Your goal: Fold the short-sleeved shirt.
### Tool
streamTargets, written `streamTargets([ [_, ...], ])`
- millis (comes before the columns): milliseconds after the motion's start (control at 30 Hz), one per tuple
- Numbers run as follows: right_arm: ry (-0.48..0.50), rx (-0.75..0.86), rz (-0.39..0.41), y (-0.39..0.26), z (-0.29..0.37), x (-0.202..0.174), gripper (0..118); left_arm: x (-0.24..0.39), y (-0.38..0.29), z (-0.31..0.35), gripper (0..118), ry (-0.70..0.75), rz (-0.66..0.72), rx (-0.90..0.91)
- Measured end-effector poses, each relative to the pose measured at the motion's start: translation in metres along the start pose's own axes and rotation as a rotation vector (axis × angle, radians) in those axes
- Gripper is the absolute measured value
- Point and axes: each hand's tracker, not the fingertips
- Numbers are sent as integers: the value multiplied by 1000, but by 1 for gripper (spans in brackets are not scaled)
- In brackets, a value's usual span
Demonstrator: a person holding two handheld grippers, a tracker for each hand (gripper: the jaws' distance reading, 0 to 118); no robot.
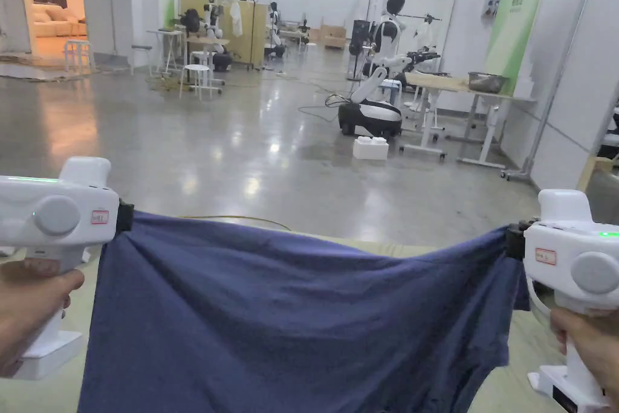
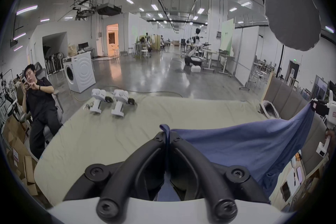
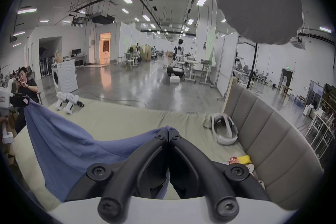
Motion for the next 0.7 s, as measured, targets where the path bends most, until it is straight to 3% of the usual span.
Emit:
streamTargets([
  [700,-135,218,88,212,9,3,3,21,188,30,5,54,2,201],
])
